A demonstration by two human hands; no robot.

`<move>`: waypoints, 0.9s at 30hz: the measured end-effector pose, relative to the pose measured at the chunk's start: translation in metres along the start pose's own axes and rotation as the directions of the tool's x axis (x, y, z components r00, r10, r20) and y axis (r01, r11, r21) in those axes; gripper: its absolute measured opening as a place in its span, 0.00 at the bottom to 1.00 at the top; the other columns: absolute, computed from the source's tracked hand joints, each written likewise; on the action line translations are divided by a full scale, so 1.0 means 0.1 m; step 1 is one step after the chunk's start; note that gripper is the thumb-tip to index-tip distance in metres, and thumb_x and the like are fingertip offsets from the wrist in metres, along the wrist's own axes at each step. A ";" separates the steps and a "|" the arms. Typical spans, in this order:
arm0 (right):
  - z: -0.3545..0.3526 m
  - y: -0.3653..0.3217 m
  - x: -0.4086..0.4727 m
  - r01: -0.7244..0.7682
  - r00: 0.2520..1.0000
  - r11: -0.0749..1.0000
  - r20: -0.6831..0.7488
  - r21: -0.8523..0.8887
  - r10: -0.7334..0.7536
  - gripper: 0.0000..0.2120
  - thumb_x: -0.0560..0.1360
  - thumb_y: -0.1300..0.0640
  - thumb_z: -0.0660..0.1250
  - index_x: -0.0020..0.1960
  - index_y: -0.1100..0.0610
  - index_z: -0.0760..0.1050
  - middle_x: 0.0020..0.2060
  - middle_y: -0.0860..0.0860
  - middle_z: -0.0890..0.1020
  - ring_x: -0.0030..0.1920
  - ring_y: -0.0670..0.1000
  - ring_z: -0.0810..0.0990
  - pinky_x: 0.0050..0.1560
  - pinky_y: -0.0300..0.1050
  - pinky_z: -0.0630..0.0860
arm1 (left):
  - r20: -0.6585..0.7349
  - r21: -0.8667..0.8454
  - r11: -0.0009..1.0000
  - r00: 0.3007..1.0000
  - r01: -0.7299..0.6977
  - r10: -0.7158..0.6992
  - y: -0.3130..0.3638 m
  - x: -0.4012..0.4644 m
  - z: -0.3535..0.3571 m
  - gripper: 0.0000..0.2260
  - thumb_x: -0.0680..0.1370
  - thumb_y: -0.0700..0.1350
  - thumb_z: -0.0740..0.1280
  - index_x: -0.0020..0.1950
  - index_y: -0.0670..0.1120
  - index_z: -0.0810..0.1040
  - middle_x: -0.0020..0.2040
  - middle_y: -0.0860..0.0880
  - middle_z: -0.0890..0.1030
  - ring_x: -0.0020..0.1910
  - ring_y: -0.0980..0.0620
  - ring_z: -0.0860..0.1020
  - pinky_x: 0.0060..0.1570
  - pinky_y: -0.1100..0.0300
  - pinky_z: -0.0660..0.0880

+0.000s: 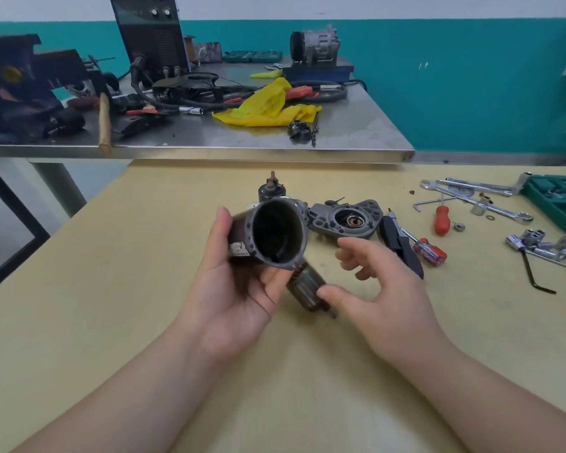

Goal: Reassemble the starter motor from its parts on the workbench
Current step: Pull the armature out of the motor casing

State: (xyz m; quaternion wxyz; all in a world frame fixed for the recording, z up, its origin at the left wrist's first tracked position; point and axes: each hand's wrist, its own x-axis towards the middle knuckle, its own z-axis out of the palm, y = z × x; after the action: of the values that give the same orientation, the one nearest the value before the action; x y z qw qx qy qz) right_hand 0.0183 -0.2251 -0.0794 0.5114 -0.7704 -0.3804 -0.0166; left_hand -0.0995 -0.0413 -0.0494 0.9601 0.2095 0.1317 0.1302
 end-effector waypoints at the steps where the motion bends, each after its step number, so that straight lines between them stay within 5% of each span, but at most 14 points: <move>1: 0.02 0.00 0.03 -0.075 0.995 0.997 0.069 -0.032 0.077 0.31 0.69 0.45 0.83 0.69 0.39 0.76 0.54 0.35 0.82 0.61 0.39 0.78 0.57 0.29 0.70 | -0.005 0.001 1.000 1.000 -0.013 0.013 0.00 0.01 -0.01 0.26 0.70 0.62 0.75 0.54 0.41 0.90 0.61 0.43 0.88 0.55 0.48 0.89 0.43 0.53 0.87; 5: 0.13 0.00 0.07 -0.102 0.947 0.944 0.261 -0.313 0.189 0.33 0.69 0.39 0.81 0.71 0.42 0.76 0.53 0.33 0.77 0.61 0.40 0.73 0.63 0.40 0.70 | -0.102 -0.028 0.997 0.993 -0.070 0.066 0.01 0.06 -0.06 0.23 0.73 0.60 0.75 0.53 0.41 0.89 0.59 0.43 0.88 0.54 0.47 0.89 0.42 0.52 0.87; 10: 0.18 0.02 0.10 -0.011 0.960 0.921 0.253 -0.390 0.118 0.14 0.76 0.41 0.75 0.59 0.44 0.82 0.48 0.38 0.78 0.57 0.45 0.73 0.60 0.44 0.71 | -0.117 -0.019 0.986 0.979 -0.168 0.165 0.20 0.09 -0.11 0.20 0.73 0.60 0.75 0.46 0.42 0.91 0.58 0.44 0.89 0.55 0.48 0.89 0.43 0.53 0.86; 13: 0.21 0.02 0.12 -0.004 0.960 0.909 0.253 -0.418 0.120 0.08 0.80 0.43 0.70 0.55 0.44 0.83 0.46 0.40 0.79 0.55 0.46 0.73 0.56 0.47 0.71 | -0.150 0.031 0.975 0.963 -0.221 0.223 0.29 0.11 -0.15 0.21 0.70 0.58 0.78 0.56 0.45 0.88 0.61 0.43 0.88 0.57 0.46 0.88 0.46 0.51 0.86; 22: 0.15 -0.19 0.33 0.052 0.961 0.844 0.257 -0.533 0.103 0.11 0.84 0.48 0.64 0.48 0.52 0.79 0.44 0.45 0.79 0.52 0.52 0.75 0.51 0.50 0.73 | -0.256 -0.007 0.971 0.939 -0.239 0.229 0.38 0.20 -0.25 0.19 0.78 0.58 0.75 0.60 0.45 0.84 0.60 0.42 0.88 0.55 0.44 0.89 0.43 0.50 0.86; 27: 0.02 -0.69 0.84 0.199 0.922 0.679 0.371 -0.707 0.115 0.12 0.84 0.51 0.60 0.45 0.53 0.74 0.44 0.51 0.80 0.48 0.57 0.78 0.45 0.50 0.75 | -0.276 -0.076 0.974 0.943 -0.215 0.186 0.40 0.19 -0.22 0.23 0.76 0.62 0.76 0.61 0.45 0.84 0.56 0.44 0.89 0.50 0.47 0.90 0.38 0.53 0.86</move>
State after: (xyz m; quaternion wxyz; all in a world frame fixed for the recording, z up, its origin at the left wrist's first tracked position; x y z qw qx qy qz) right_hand 0.0356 -0.1624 0.0080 0.0741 -0.8884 -0.4523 -0.0276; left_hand -0.0966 0.0073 -0.0546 0.9250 0.1516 0.2307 0.2611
